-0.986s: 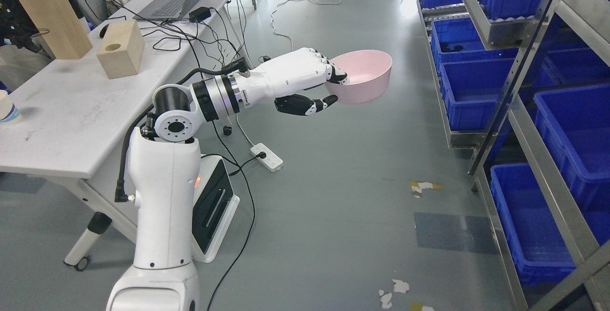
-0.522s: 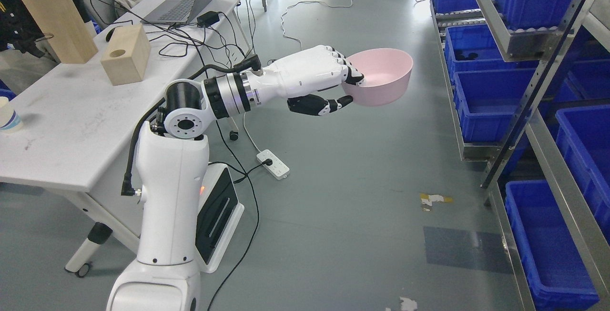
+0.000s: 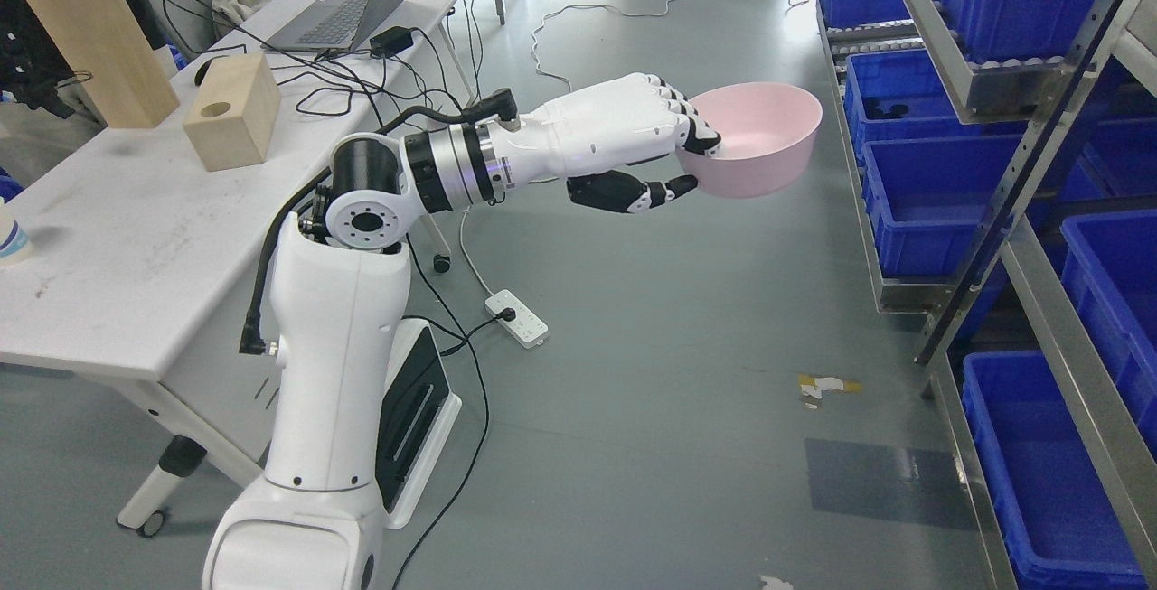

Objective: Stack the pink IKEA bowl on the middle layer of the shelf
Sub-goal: 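Carry the held bowl in the left hand while driving to the shelf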

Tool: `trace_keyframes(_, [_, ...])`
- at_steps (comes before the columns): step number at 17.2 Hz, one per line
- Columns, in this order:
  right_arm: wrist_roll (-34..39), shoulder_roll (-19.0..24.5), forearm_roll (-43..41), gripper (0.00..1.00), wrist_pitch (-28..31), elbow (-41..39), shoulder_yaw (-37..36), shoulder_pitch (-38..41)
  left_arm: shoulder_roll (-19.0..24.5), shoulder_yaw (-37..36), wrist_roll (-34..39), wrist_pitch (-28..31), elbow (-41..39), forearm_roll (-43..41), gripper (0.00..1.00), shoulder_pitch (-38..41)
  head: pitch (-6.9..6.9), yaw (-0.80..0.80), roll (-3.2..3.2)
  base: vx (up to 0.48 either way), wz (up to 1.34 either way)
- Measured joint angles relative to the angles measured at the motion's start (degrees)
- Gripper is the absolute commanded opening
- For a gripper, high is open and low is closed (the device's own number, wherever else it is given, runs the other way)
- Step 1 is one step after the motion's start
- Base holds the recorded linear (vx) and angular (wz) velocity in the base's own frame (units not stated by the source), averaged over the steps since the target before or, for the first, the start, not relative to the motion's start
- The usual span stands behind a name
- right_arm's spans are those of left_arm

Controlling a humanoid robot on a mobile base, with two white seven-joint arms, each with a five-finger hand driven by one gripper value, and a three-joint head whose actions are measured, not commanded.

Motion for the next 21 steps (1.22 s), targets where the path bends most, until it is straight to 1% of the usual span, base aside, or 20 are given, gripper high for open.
trace_keyframes(5, [0.0, 0.0, 0.0, 1.0, 0.0, 0.0, 0.0, -0.03, 0.0, -1.19, 0.01, 0.07, 0.3, 0.14, 0.01, -0.41, 0.0, 0.0, 0.0, 0.009, -0.01])
trace_keyframes(12, [0.0, 0.0, 0.0, 1.0, 0.0, 0.0, 0.0, -0.01, 0.0, -2.19, 0.02, 0.09, 1.14, 0.1, 0.01, -0.56, 0.0, 0.0, 0.0, 0.041, -0.21])
trace_keyframes(21, [0.0, 0.0, 0.0, 1.0, 0.0, 0.0, 0.0, -0.01, 0.0, -2.76, 0.11, -0.12, 1.88, 0.31, 0.02, -2.1, 0.0, 0.0, 0.0, 0.099, -0.5])
